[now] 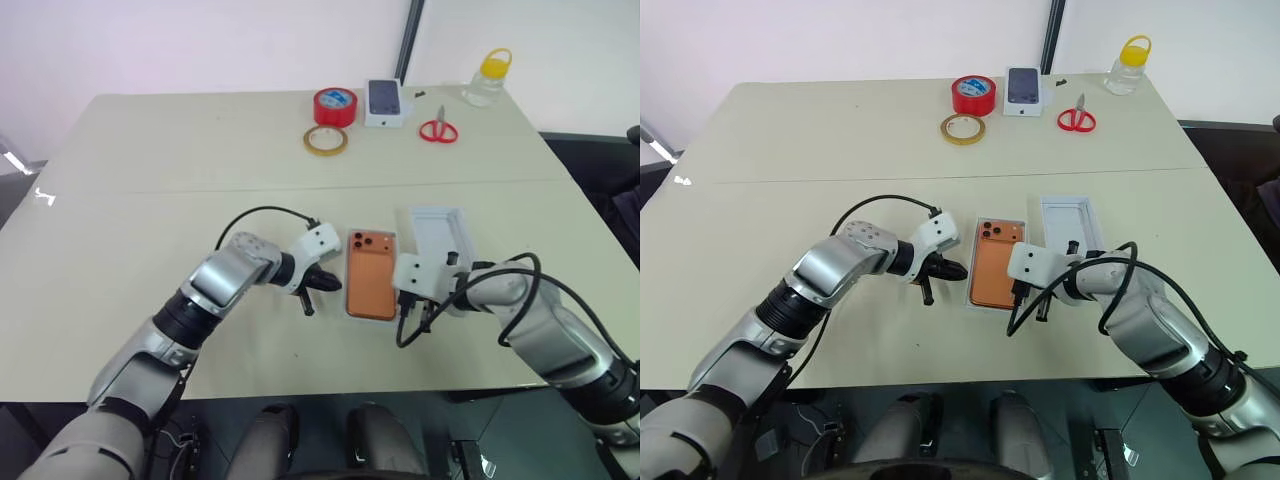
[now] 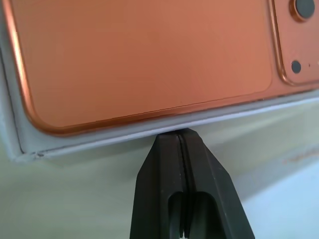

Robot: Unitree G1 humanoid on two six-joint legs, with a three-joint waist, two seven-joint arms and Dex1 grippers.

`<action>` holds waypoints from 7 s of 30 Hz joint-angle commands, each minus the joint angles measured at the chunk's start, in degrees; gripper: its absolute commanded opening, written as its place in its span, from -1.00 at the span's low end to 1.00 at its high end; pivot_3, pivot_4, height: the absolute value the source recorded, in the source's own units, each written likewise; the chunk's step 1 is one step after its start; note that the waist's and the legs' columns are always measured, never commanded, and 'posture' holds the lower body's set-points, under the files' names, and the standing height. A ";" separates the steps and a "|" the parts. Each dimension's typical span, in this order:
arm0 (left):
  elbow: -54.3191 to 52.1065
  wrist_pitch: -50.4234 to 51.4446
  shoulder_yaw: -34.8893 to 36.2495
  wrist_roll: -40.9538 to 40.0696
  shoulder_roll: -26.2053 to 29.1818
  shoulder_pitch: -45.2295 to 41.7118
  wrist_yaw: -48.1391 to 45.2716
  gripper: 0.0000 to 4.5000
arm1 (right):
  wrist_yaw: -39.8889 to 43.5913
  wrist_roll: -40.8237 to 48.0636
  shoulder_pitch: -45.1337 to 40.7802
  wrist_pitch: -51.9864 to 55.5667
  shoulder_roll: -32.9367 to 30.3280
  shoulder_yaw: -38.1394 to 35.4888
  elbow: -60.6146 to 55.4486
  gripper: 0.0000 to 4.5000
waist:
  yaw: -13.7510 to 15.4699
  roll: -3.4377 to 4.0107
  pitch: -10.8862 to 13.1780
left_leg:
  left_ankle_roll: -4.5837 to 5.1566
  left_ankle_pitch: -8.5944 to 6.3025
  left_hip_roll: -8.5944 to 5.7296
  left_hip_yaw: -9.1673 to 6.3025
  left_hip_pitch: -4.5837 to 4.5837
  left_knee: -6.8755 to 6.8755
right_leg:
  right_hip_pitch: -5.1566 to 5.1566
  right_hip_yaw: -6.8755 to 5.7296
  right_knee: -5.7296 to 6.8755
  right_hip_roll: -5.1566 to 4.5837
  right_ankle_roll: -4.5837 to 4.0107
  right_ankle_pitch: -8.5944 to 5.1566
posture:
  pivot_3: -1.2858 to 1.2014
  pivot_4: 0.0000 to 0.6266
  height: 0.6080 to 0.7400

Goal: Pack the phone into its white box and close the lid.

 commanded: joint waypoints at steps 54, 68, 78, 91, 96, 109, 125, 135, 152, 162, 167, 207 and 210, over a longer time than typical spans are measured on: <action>4.31 -11.05 17.74 -4.37 1.25 -1.02 -3.27 -1.00 | -9.01 16.98 -11.36 35.42 6.28 -20.64 9.30 0.71 | 0.05 0.01 -0.01 | 0.00 0.00 0.03 0.02 0.01 0.05 | -0.03 0.01 0.07 0.01 -0.02 0.01 | 0.03 -0.52 1.00; -7.16 -21.15 19.15 -8.59 14.11 10.97 -22.23 -1.00 | -21.71 19.21 -14.72 42.92 13.13 -20.23 13.33 0.71 | -0.20 0.06 -0.03 | 0.00 0.00 0.03 0.06 0.00 -0.02 | -0.07 0.06 0.06 -0.01 -0.02 0.01 | 0.03 -0.52 1.00; -10.07 -22.62 19.23 -6.46 15.35 15.77 -19.27 -1.00 | -26.92 21.16 -15.00 43.01 15.70 -21.77 13.47 -0.97 | -0.23 0.07 -0.04 | 0.02 -0.01 0.03 0.06 0.01 -0.02 | -0.06 0.05 0.08 -0.01 -0.02 0.01 | 0.03 -0.52 1.00; -2.38 -23.35 28.29 -6.06 13.05 15.84 -5.67 -1.00 | -42.24 69.57 -24.95 43.01 32.64 -49.99 19.84 -0.99 | -0.58 0.13 -0.01 | 0.06 -0.03 0.08 0.06 0.03 -0.07 | -0.10 0.04 0.15 0.04 -0.02 0.01 | 0.03 -0.52 1.00; 1.96 -24.89 29.43 -5.18 11.97 12.55 -2.87 -1.00 | -88.36 121.29 -10.00 13.74 44.37 -34.66 14.06 -0.99 | -0.64 0.14 -0.01 | 0.04 0.00 0.09 0.08 0.00 -0.05 | -0.12 0.04 0.17 0.00 -0.02 0.01 | 0.03 -0.52 1.00; 1.07 -26.08 22.61 -3.03 8.11 10.12 -5.17 -1.00 | -115.47 121.29 7.17 -3.02 54.21 -25.11 2.33 -0.99 | -1.99 0.18 -0.05 | 0.05 0.00 0.07 0.08 0.09 -0.06 | -0.10 0.10 0.28 0.07 0.00 0.02 | 0.03 -0.52 1.00; 1.09 -25.11 11.92 0.48 -0.47 5.88 -6.84 -1.00 | -79.89 106.29 -10.26 15.29 5.87 -26.81 19.01 0.74 | -1.80 0.24 -0.03 | 0.53 -0.27 0.11 0.12 0.08 -0.04 | 0.04 0.04 0.13 0.10 0.00 0.01 | 0.03 -0.52 1.00; 3.55 -24.94 11.70 1.39 -3.10 3.96 -5.29 -1.00 | -48.91 72.50 -13.34 14.33 -6.74 -15.78 12.13 -0.54 | -1.56 0.23 -0.02 | 0.60 -0.31 0.10 0.15 0.04 0.09 | 0.06 0.05 0.12 0.06 0.01 0.01 | 0.03 -0.52 1.00; 13.37 -28.11 13.62 7.08 5.29 0.62 -6.08 -1.00 | -27.46 42.02 -13.81 8.29 -6.76 -4.60 3.49 -0.98 | -0.58 0.23 -0.02 | 0.57 -0.30 0.06 0.12 0.03 0.10 | 0.01 0.05 0.07 0.03 0.01 0.01 | 0.03 -0.52 1.00; 19.45 -34.37 8.30 10.91 0.74 -2.73 -11.54 -1.00 | -23.49 34.77 -14.78 10.73 -3.07 -2.03 2.86 -0.98 | 0.03 0.21 -0.01 | 0.56 -0.30 0.03 0.12 -0.04 0.12 | -0.01 0.05 0.00 -0.01 0.01 0.01 | 0.03 -0.52 1.00; 20.22 -34.95 8.43 11.02 -1.10 -3.75 -12.63 -1.00 | -22.02 32.31 -14.44 11.21 -2.37 -2.10 2.55 -0.98 | -0.22 0.21 -0.01 | 0.57 -0.30 0.04 0.12 -0.04 0.11 | -0.05 0.05 0.06 0.01 0.01 0.01 | 0.03 -0.52 1.00; 6.82 -28.87 7.11 9.42 -1.90 -0.46 -19.57 -1.00 | -10.79 27.47 -6.72 11.15 -7.20 -6.96 -6.35 -0.98 | -0.01 0.21 -0.01 | 0.56 -0.30 0.04 0.12 -0.04 0.13 | -0.05 0.06 0.07 0.02 0.01 0.01 | 0.03 -0.52 1.00; 6.57 -28.69 6.97 9.55 -2.07 -0.49 -19.74 -1.00 | -10.66 27.31 -5.55 11.09 -7.55 -6.98 -7.20 -0.98 | -0.07 0.21 -0.01 | 0.56 -0.30 0.04 0.12 -0.04 0.13 | -0.03 0.05 0.06 0.01 0.01 0.01 | 0.03 -0.52 1.00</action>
